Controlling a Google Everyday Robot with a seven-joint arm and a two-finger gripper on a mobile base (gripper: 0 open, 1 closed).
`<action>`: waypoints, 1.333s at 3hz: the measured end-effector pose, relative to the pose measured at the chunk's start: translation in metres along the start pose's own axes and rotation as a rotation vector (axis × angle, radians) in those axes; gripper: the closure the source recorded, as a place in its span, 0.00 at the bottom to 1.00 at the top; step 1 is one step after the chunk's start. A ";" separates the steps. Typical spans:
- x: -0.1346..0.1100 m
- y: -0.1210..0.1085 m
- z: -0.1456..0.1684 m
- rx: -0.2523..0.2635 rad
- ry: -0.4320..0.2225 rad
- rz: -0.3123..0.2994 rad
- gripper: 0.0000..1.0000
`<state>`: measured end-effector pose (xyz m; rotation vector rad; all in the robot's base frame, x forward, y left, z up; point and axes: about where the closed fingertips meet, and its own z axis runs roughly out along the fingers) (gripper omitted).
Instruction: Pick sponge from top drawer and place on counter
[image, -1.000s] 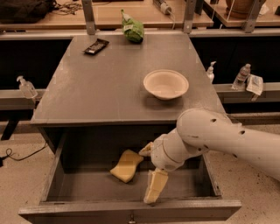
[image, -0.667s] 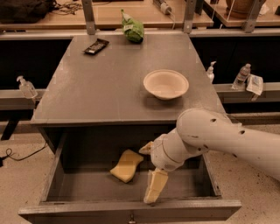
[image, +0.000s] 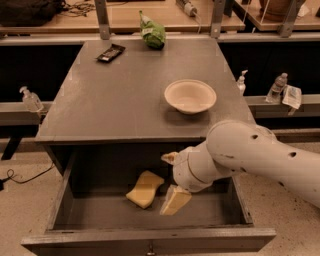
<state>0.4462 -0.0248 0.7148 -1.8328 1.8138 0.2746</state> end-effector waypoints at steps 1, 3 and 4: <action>-0.007 -0.001 -0.005 0.012 0.000 -0.001 0.00; 0.004 -0.012 0.025 0.008 0.028 0.013 0.01; 0.014 -0.019 0.043 0.007 0.055 0.023 0.04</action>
Offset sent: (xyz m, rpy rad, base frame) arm 0.0106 0.0120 -0.0148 -0.0063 0.0180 -0.0012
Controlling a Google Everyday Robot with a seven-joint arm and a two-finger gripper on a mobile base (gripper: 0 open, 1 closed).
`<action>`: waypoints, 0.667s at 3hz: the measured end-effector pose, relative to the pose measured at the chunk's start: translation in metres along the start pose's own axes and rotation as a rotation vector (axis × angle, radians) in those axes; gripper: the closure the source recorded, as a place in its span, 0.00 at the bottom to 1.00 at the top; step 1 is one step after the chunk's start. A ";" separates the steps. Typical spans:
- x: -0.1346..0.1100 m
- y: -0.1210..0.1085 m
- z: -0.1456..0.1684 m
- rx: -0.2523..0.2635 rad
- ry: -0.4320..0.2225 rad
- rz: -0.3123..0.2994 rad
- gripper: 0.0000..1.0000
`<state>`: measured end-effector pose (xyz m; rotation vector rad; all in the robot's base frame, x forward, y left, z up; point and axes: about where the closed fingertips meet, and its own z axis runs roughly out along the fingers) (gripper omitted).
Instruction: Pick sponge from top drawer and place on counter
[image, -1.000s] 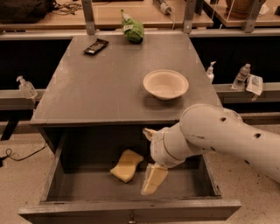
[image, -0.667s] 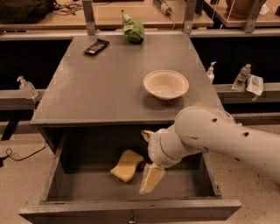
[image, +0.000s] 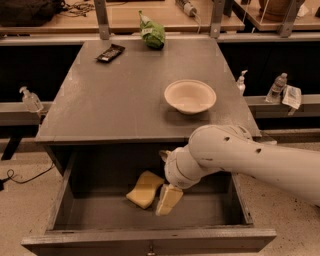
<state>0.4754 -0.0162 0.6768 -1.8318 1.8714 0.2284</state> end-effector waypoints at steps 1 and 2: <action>0.009 -0.002 0.023 0.005 0.014 -0.003 0.03; 0.013 -0.005 0.055 -0.012 0.006 -0.016 0.04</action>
Offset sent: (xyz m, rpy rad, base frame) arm 0.0286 0.0261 -0.0832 0.0049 0.0239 0.0419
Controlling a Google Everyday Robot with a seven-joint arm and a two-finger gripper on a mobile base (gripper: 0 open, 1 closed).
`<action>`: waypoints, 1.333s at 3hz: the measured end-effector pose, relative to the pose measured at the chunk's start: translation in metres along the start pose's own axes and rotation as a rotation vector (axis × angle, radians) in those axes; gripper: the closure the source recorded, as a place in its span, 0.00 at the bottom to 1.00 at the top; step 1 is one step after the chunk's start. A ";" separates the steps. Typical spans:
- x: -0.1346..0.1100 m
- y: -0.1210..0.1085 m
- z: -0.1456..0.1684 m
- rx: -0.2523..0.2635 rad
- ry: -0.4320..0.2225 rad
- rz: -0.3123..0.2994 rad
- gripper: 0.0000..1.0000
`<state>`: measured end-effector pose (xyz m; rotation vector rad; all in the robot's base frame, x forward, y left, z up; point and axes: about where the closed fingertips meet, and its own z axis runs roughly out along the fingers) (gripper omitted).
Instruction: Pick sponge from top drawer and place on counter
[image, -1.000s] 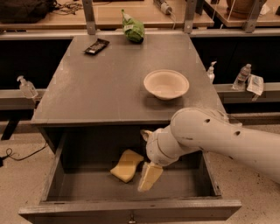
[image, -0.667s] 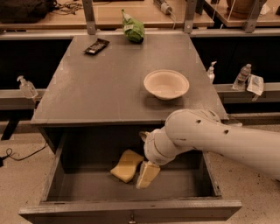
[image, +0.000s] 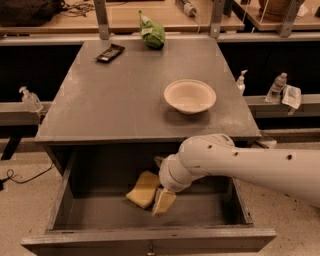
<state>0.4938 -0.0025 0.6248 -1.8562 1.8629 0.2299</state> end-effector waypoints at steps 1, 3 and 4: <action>0.000 -0.002 0.016 -0.016 -0.003 -0.006 0.04; 0.012 0.000 0.034 -0.067 0.024 0.034 0.33; 0.014 0.002 0.034 -0.086 0.041 0.034 0.56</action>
Offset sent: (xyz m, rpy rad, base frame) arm 0.0116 -0.0020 -0.0437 0.0266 0.0870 -0.0353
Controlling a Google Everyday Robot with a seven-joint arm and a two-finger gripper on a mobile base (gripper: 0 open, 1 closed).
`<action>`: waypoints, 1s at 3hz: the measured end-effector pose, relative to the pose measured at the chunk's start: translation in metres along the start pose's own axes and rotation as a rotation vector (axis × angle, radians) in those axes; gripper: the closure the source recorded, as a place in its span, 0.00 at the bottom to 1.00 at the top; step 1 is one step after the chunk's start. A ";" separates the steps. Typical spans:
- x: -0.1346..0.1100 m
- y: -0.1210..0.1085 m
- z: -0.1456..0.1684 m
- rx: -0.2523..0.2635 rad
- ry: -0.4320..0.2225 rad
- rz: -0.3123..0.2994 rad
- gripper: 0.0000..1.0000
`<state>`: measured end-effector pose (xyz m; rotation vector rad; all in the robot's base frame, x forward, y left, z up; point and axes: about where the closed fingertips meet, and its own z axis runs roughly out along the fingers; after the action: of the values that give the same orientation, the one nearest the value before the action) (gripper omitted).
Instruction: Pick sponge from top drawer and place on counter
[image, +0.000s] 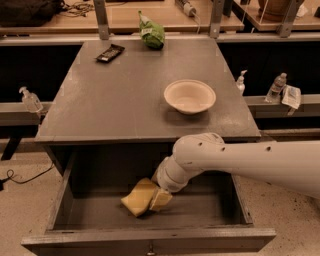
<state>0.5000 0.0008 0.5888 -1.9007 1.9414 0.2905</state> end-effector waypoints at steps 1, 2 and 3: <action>-0.001 0.000 -0.003 -0.003 0.003 0.000 0.86; -0.001 0.000 -0.003 -0.003 0.003 0.000 1.00; -0.008 0.002 -0.021 0.013 -0.048 -0.030 1.00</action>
Offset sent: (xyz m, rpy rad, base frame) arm -0.0252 -0.0067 0.0720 0.1451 -0.1050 0.1186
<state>0.4946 -0.0007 0.6103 -1.8956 1.8784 0.3112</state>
